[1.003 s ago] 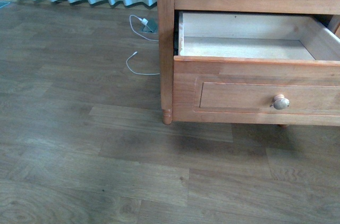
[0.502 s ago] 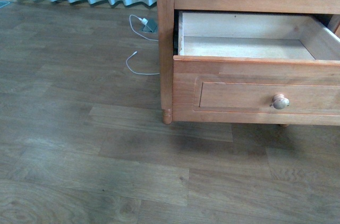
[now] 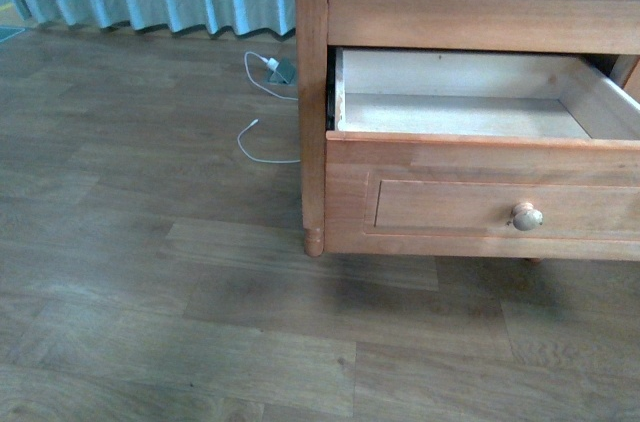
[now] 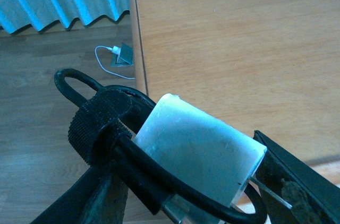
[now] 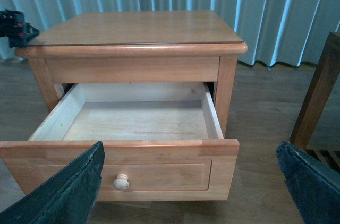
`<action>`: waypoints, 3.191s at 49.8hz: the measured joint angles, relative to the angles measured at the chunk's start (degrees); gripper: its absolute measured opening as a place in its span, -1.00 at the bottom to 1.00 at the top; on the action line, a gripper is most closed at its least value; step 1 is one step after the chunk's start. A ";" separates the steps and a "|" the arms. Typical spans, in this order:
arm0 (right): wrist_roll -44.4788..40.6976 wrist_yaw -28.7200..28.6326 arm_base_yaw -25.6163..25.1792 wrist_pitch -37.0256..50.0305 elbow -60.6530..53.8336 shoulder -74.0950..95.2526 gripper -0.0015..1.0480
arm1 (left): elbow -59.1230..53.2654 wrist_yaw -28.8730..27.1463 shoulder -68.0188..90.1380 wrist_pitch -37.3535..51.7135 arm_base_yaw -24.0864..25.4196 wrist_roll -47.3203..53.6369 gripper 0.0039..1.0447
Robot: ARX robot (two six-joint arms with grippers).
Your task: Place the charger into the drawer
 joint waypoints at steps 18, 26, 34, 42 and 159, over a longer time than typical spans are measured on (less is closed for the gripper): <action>-0.02 0.00 0.00 0.00 0.00 -0.02 0.85 | -27.47 7.96 -21.40 6.49 0.15 -1.64 0.18; -0.02 0.00 0.00 0.00 0.00 0.00 0.85 | -30.01 8.72 -20.76 8.11 -3.45 -2.43 0.18; -0.02 0.00 0.00 0.00 0.00 -0.02 0.85 | -28.06 8.63 -16.57 8.39 -7.74 -3.82 0.18; 0.00 0.00 0.00 0.00 0.00 -0.02 0.85 | -23.89 8.04 -9.79 7.63 -11.50 -5.42 0.18; -0.02 0.00 0.00 0.00 0.00 -0.02 0.85 | -88.39 17.07 -92.87 1.57 23.82 -3.15 0.89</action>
